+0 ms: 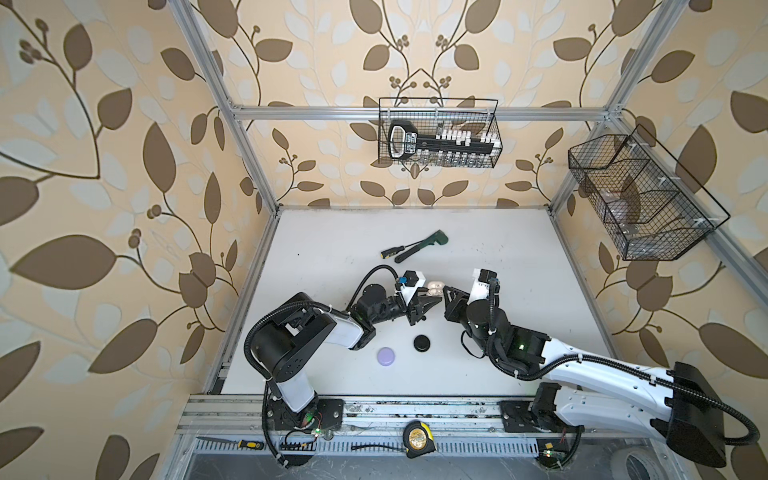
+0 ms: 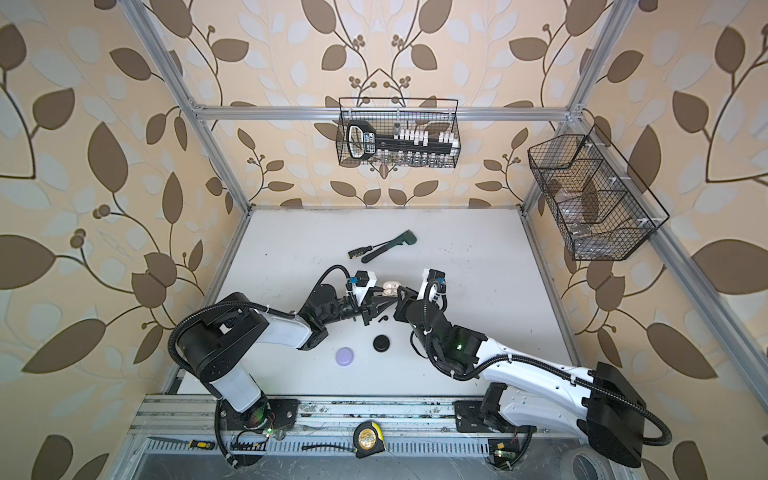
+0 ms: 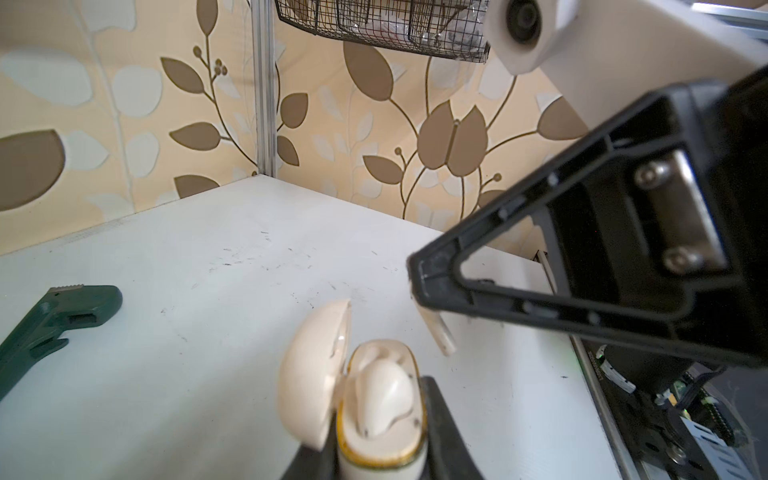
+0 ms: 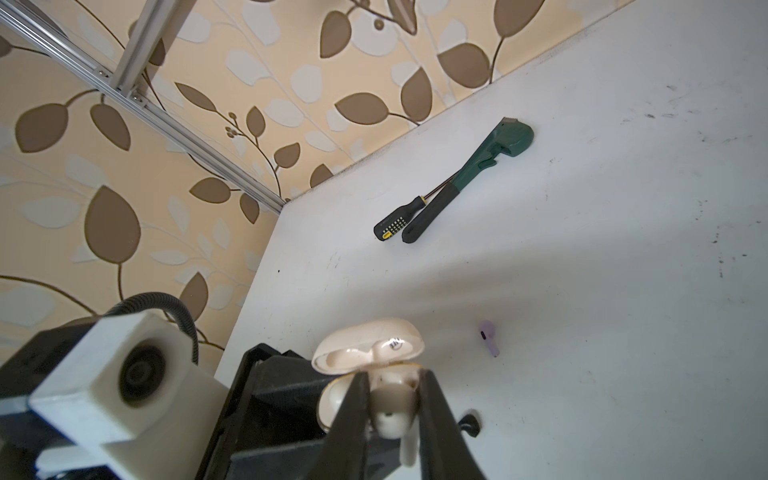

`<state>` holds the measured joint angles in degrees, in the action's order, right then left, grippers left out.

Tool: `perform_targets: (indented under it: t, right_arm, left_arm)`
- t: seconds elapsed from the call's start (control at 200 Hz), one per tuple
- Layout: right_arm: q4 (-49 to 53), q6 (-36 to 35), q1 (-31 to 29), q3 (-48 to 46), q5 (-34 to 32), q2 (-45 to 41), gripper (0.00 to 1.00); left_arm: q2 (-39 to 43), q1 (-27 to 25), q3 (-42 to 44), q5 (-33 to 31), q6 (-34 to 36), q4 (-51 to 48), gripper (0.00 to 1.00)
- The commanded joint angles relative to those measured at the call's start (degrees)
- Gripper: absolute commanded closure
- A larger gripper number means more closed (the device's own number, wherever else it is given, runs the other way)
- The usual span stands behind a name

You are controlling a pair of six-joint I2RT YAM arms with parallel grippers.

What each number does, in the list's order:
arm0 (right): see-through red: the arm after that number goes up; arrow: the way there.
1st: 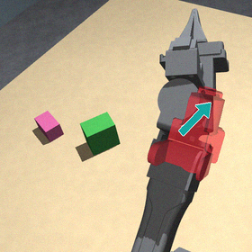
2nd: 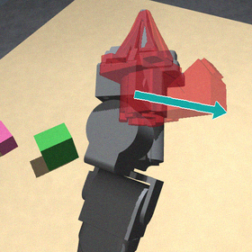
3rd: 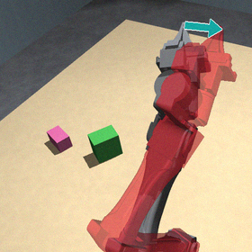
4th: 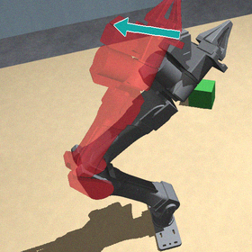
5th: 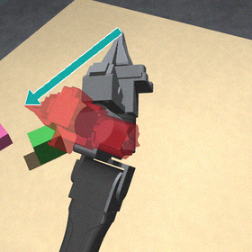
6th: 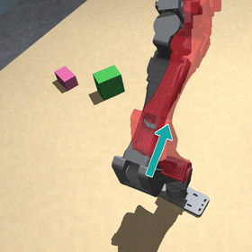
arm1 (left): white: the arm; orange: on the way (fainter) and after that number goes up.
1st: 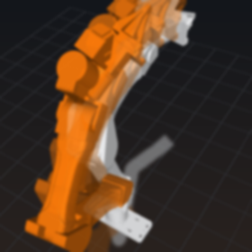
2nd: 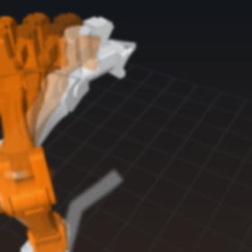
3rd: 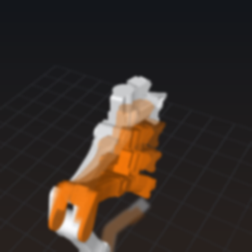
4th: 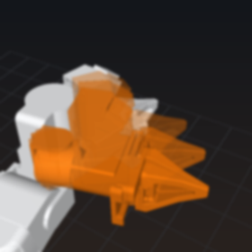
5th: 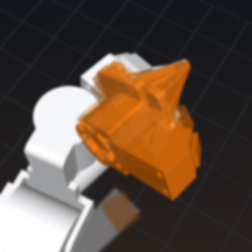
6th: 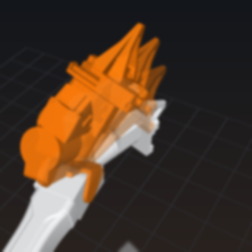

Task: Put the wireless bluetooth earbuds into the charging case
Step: 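Lift the cream earbud with the right gripper and carry it to the case, then lower the cream earbud into the second case slot with the right gripper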

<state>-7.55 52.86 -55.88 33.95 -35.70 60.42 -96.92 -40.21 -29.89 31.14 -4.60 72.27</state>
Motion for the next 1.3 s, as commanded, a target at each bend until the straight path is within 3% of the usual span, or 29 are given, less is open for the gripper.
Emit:
perform_targets:
  t: [0.0,0.64,1.295]
  right_arm:
    - [-1.88,-1.54,-0.18,0.91,-2.43,-0.04,0.79]
    - [-5.78,-5.53,1.23,2.24,-3.06,3.85,0.78]
    - [-7.88,-5.14,0.99,2.14,-1.39,7.40,0.81]
  left_arm:
    - [0.94,-0.58,0.44,1.65,-0.58,4.82,1.00]
    - [2.60,-0.66,1.23,2.44,-1.82,5.42,1.00]
    - [3.76,-0.64,2.13,2.70,-2.96,6.72,1.00]
